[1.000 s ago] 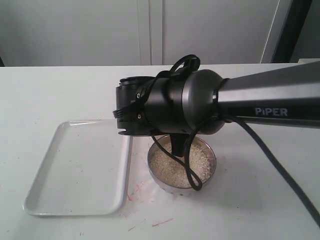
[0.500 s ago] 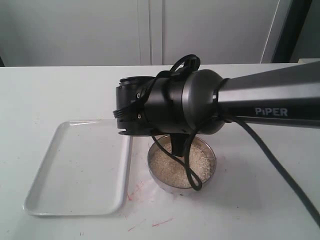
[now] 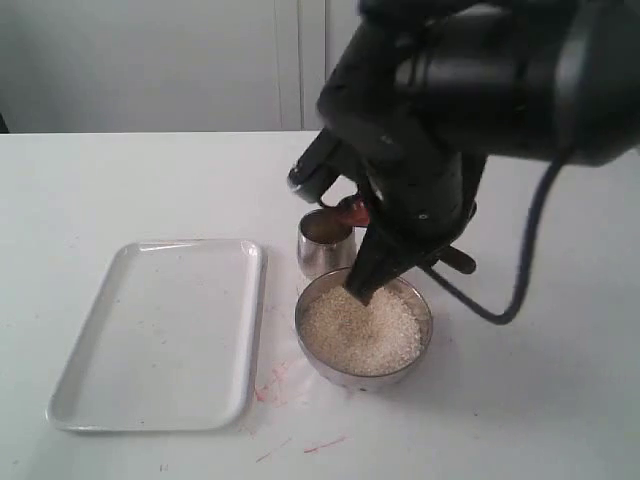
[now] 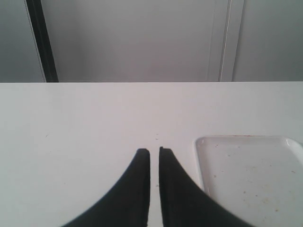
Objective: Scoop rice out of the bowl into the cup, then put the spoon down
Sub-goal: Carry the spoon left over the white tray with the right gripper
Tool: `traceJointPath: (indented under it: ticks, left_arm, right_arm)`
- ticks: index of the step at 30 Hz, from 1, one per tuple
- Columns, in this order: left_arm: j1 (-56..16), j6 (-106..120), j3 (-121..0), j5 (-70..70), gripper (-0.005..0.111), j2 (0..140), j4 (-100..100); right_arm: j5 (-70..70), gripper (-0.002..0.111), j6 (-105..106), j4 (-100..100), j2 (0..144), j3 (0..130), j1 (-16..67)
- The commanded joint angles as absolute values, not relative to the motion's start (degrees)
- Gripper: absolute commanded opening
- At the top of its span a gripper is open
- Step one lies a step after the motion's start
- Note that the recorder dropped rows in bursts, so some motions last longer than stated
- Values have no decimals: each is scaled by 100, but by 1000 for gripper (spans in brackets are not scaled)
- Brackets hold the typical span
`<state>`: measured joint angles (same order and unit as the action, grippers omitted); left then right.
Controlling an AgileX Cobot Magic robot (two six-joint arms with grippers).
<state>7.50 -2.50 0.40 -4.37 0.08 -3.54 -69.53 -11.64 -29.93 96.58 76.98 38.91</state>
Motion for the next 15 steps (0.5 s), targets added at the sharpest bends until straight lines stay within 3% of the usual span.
traceJointPath:
  ticks: [1,7,15]
  left_arm:
    - [726,-281,0,-470,14,0,-383]
    - [726,-281,0,-470,14,0,-383]
    - [726,-281,0,-470,14,0,-383]
  right_arm:
    - [-6996,0,-1238,-1655,8898,7729,3697]
    - [-6594,0,-1277,217,8679,7719,3844]
    - [-5248,0,-2858,263,8820,7719,4370]
